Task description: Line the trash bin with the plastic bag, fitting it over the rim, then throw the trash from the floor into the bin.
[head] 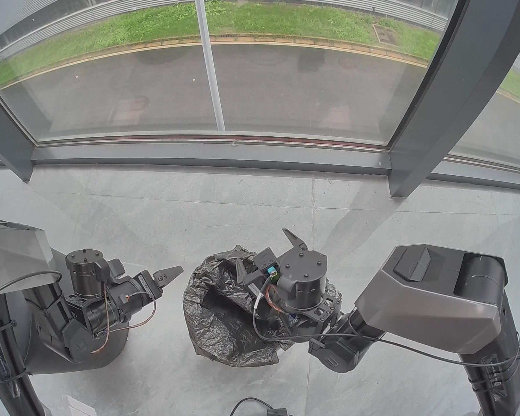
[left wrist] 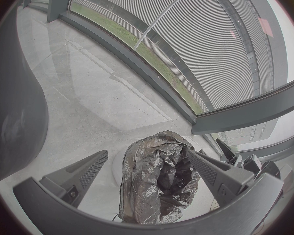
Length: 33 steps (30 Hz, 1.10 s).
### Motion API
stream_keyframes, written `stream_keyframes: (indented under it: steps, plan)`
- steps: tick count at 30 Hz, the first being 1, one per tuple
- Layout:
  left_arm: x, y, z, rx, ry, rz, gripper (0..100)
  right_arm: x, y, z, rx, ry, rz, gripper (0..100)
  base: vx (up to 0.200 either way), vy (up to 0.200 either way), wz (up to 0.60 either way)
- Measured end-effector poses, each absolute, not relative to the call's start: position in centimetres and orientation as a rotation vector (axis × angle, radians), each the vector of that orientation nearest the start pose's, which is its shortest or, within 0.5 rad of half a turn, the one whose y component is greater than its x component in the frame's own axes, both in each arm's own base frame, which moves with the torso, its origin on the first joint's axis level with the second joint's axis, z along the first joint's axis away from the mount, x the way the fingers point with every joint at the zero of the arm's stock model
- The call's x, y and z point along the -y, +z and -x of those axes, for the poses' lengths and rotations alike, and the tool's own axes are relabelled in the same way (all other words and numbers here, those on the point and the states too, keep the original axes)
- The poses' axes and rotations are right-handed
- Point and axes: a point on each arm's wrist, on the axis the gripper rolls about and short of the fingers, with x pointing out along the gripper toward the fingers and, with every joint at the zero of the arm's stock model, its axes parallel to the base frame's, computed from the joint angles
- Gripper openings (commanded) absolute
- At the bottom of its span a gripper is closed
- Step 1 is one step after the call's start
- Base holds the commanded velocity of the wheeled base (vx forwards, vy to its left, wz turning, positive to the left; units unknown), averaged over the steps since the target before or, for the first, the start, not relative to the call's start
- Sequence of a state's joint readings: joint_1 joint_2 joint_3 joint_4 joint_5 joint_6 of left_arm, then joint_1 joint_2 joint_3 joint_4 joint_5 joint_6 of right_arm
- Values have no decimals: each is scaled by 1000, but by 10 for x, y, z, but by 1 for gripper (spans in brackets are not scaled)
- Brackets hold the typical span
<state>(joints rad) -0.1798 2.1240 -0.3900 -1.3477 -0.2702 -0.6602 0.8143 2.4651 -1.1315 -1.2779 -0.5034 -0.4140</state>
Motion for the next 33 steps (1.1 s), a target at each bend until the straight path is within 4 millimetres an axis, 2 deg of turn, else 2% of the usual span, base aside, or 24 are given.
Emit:
stream_keyframes:
  steps: [4, 10, 18, 25, 33]
  plan:
    - [57, 39, -282, -522, -298, 668, 100, -307, 24, -310, 7, 265, 438, 100, 0, 0, 0]
    - [54, 52, -267, -501, -289, 677, 100, -277, 10, -304, -34, 205, 438, 100, 0, 0, 0]
    - [51, 67, -256, -428, -214, 672, 100, -248, -11, -294, -125, 167, 366, 100, 0, 0, 0]
    - [51, 70, -253, -420, -215, 687, 100, -241, -23, -296, -156, 158, 370, 100, 0, 0, 0]
    - [51, 73, -253, -412, -216, 690, 100, -248, -32, -287, -174, 187, 376, 100, 0, 0, 0]
